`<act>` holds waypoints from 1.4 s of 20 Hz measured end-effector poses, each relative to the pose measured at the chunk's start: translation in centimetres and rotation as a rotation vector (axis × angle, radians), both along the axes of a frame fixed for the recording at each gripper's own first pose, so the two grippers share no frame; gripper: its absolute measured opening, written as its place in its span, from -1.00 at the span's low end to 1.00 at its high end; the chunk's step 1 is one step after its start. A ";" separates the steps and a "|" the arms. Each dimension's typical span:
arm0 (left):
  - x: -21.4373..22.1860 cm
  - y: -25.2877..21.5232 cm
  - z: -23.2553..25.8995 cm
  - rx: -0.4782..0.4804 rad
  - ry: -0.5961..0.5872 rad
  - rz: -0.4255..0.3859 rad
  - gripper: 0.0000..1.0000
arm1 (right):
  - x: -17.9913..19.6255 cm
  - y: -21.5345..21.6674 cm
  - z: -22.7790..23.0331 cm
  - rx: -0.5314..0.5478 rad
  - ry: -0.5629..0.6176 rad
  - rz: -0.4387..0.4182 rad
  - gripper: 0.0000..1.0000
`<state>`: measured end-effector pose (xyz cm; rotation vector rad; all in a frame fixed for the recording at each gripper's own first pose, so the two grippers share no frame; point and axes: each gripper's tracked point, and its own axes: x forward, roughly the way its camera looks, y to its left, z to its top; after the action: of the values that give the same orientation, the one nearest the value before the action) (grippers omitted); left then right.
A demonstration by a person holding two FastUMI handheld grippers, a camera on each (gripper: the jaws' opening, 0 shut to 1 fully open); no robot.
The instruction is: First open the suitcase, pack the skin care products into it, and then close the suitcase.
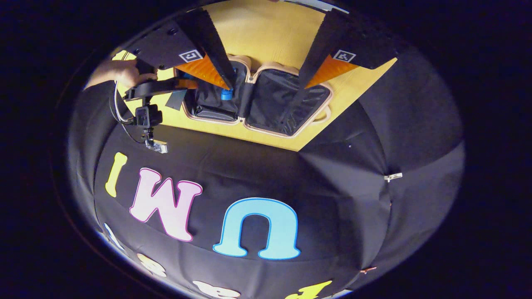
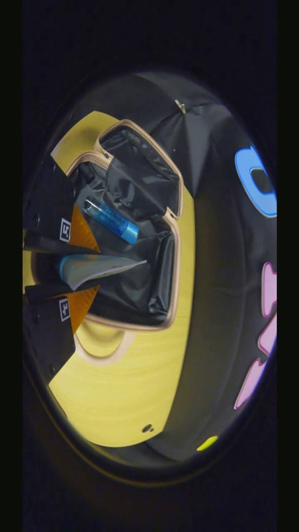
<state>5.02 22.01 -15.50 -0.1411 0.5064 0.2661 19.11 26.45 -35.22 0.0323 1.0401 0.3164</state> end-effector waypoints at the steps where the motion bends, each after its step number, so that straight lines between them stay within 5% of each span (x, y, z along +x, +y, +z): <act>1: -1.0 0.3 -0.1 0.013 0.001 0.016 0.87 | 0.2 0.5 -0.8 0.006 0.026 -0.024 -0.32; 6: -4.3 0.3 -0.6 -0.012 0.020 0.057 0.94 | 1.1 0.0 -3.4 -0.097 0.066 -0.050 -0.48; 7: -5.0 0.5 -0.8 -0.018 0.031 0.063 0.94 | 1.2 -0.1 -3.4 -0.109 0.064 -0.064 -0.19; 8: -5.3 0.7 -0.9 -0.021 0.036 0.070 0.94 | 1.2 -0.1 -3.6 -0.117 0.072 -0.076 -0.46; 9: -5.4 1.0 -0.8 -0.021 0.035 0.075 0.94 | 1.3 0.3 -3.3 -0.105 0.071 -0.083 -0.12; 10: -5.4 1.3 -0.6 -0.019 0.030 0.079 0.94 | 1.4 0.7 -3.1 -0.096 0.069 -0.083 -0.36; 11: -5.4 1.4 -0.6 -0.018 0.027 0.080 0.94 | 1.3 0.9 -2.6 -0.098 0.060 -0.078 0.05; 12: -5.3 1.8 -0.6 -0.017 0.027 0.084 0.94 | 1.4 0.8 -2.0 -0.108 0.036 -0.071 -0.06; 15: -4.7 3.7 -0.8 0.002 0.016 0.107 0.95 | 0.8 1.0 0.9 -0.098 -0.035 -0.047 0.83; 17: -3.7 5.8 -1.3 0.022 0.015 0.121 0.94 | 0.1 0.7 4.0 -0.069 -0.104 -0.044 0.99; 22: 1.6 13.5 -2.1 0.036 -0.023 0.132 0.94 | -1.5 -2.4 11.9 -0.020 -0.315 -0.052 0.98; 28: 11.0 21.9 -5.4 -0.120 -0.069 0.108 0.94 | -4.8 -9.3 16.4 -0.102 -0.458 -0.055 0.97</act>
<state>16.01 43.96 -20.85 -0.2938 0.4466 0.3349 14.35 17.15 -18.81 -0.0993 0.5979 0.2067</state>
